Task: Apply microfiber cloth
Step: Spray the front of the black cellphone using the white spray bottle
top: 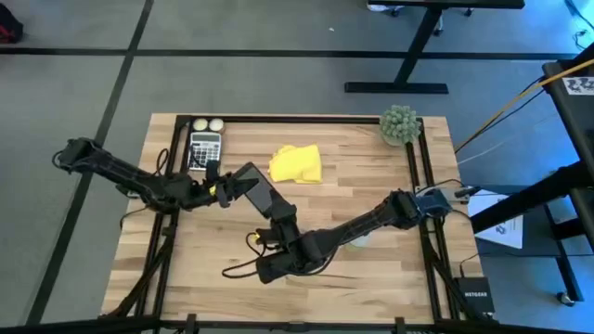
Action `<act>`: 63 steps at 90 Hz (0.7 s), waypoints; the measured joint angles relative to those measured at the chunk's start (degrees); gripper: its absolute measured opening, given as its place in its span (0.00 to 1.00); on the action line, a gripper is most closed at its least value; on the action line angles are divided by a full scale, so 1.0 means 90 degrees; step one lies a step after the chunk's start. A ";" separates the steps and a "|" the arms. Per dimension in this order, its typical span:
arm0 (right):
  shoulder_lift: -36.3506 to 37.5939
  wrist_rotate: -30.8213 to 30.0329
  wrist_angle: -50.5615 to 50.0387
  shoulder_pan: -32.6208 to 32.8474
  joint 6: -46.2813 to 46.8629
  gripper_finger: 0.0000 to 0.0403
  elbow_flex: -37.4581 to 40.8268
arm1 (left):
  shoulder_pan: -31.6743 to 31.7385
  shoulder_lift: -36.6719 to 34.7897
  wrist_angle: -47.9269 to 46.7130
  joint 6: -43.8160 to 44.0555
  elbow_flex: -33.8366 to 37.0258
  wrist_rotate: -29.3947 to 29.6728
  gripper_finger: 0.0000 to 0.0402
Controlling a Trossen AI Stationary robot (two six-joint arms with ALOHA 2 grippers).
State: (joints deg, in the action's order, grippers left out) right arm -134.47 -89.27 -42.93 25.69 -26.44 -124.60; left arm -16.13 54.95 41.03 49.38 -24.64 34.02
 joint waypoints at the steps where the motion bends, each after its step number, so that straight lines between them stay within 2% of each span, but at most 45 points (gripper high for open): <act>1: 0.0000 0.0002 0.0029 0.0024 0.0037 0.30 0.0000 | 0.0002 -0.0002 0.0038 -0.0013 0.0002 -0.0022 0.09; 9: 0.0007 -0.0018 0.0092 0.0216 0.0131 0.35 -0.0012 | 0.0043 -0.0082 0.0473 -0.0421 0.0021 -0.0043 0.08; 20: 0.0007 0.0011 0.0298 0.0531 0.0152 0.42 -0.0012 | 0.0110 -0.0299 0.0954 -0.0940 0.0016 0.0345 0.06; 31: 0.0044 -0.0021 0.0670 0.0840 0.0131 0.45 -0.0012 | 0.0138 -0.0499 0.0873 -0.1377 0.0018 0.0099 0.05; 52: 0.0214 -0.0066 0.1697 0.1393 0.0190 0.48 -0.0012 | 0.0143 -0.0660 0.0875 -0.2176 0.0016 0.0063 0.04; 63: 0.0479 -0.0049 0.1979 0.1735 0.1024 0.49 -0.0012 | 0.0147 -0.0662 0.0425 -0.2564 0.0011 -0.0171 0.04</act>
State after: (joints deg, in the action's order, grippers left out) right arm -130.16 -89.71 -25.12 41.31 -17.23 -124.70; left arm -14.81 48.99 44.85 26.30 -24.53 32.48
